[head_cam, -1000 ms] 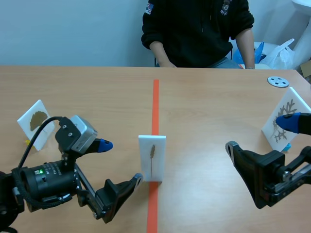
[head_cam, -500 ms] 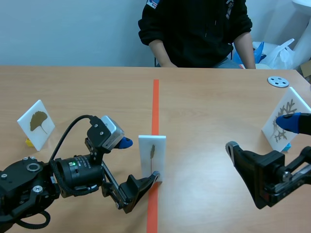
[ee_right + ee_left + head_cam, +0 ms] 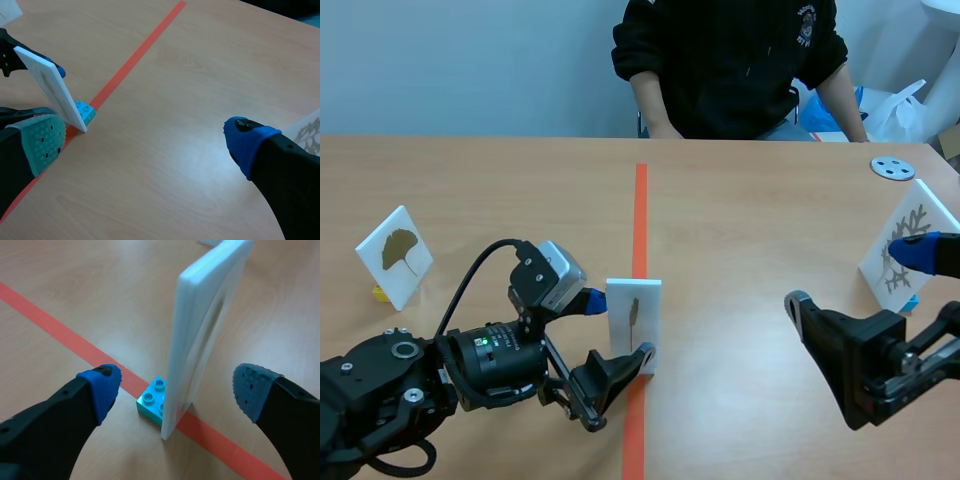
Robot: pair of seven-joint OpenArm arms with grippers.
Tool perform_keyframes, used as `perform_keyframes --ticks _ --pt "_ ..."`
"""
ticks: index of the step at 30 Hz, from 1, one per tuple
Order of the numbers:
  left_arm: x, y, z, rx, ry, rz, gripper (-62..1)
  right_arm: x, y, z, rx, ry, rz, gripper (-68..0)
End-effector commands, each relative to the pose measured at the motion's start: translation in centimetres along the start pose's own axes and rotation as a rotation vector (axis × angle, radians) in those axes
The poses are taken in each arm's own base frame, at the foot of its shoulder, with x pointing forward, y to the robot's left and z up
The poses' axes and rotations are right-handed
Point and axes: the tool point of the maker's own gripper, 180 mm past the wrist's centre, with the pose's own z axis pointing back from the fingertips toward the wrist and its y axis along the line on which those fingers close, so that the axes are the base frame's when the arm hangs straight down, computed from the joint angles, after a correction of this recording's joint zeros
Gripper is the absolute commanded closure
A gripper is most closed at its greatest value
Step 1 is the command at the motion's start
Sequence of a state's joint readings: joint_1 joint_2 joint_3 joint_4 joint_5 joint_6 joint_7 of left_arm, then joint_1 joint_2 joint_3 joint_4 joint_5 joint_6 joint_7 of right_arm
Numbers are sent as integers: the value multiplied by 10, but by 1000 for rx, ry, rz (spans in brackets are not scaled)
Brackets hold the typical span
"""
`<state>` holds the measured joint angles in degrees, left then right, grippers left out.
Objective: Sort the leaf by its shape. The table is split by an orange tape line. A compound leaf with several leaflets goes to the left side, a simple leaf with one blade goes to the right side. Return to the home posture when a red brick is placed on the table.
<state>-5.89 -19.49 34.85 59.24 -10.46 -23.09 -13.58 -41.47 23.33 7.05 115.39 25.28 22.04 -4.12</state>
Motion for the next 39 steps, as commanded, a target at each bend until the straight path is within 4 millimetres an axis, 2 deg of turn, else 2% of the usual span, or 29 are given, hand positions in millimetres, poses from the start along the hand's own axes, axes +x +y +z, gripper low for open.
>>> perform_keyframes --ticks 1,8,14,23,30,35,39 --pt "18 -6 -7 -13 -58 3 -419 10 -5 0 -15 -37 6 -679" --pt "26 -7 -14 -12 -81 6 -322 10 -5 0 -14 -37 7 -679" --pt "26 -4 -14 4 -76 2 -251 10 -5 0 -14 -37 7 -679" --pt "24 -4 -14 6 -68 1 -249 10 -5 0 -14 -37 6 -679" --pt "24 -4 -14 6 -69 1 -98 10 -5 0 -14 -37 6 -679" --pt "24 -5 -14 0 -69 3 -52 10 -5 0 -14 -37 6 -679" --pt "29 -10 -12 -34 -76 5 -51 10 -5 0 -14 -37 6 -679"
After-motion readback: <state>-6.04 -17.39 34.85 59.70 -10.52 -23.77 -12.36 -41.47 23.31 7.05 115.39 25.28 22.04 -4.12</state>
